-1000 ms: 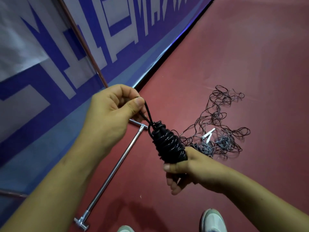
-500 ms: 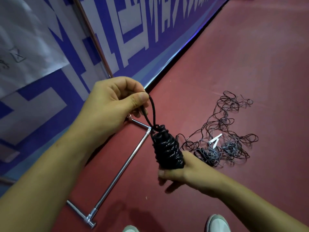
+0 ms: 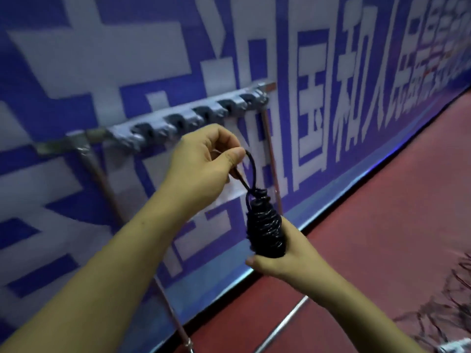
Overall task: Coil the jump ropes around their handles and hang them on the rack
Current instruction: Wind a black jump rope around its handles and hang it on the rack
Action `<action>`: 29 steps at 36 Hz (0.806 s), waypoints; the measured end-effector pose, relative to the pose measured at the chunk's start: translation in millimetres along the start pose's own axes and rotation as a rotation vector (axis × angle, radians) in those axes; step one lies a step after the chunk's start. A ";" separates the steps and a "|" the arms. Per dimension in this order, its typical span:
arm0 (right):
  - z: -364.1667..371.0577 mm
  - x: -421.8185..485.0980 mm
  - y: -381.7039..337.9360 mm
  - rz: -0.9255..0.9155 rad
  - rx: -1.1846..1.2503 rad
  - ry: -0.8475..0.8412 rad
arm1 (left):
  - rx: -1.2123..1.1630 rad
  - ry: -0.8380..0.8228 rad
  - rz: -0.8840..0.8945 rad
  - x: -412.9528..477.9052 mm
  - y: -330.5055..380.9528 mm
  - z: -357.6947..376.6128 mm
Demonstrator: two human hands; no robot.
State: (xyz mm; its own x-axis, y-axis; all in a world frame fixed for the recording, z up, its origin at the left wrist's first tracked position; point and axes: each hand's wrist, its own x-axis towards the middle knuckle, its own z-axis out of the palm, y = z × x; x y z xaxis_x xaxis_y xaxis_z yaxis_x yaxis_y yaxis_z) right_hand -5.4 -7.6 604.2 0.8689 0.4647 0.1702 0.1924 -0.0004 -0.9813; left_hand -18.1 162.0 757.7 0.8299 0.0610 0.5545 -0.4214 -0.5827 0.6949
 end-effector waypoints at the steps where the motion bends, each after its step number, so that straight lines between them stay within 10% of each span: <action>1: 9.4 7.3 -9.7 -0.014 0.001 -0.009 | 0.036 0.023 0.003 2.7 3.0 -16.2; 12: 127.8 88.0 -89.0 -0.053 -0.006 -0.165 | 0.291 0.253 -0.183 34.7 -11.5 -167.2; 29: 172.7 159.9 -57.8 0.120 -0.062 -0.096 | 0.238 0.244 -0.387 77.1 -84.8 -170.8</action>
State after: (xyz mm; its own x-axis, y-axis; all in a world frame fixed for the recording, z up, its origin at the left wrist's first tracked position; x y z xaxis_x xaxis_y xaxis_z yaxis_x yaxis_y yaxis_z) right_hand 43.7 219.6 672.7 0.8404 0.5405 0.0402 0.1206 -0.1141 -0.9861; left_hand 19.2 354.6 819.8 0.7871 0.4799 0.3875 0.0184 -0.6462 0.7630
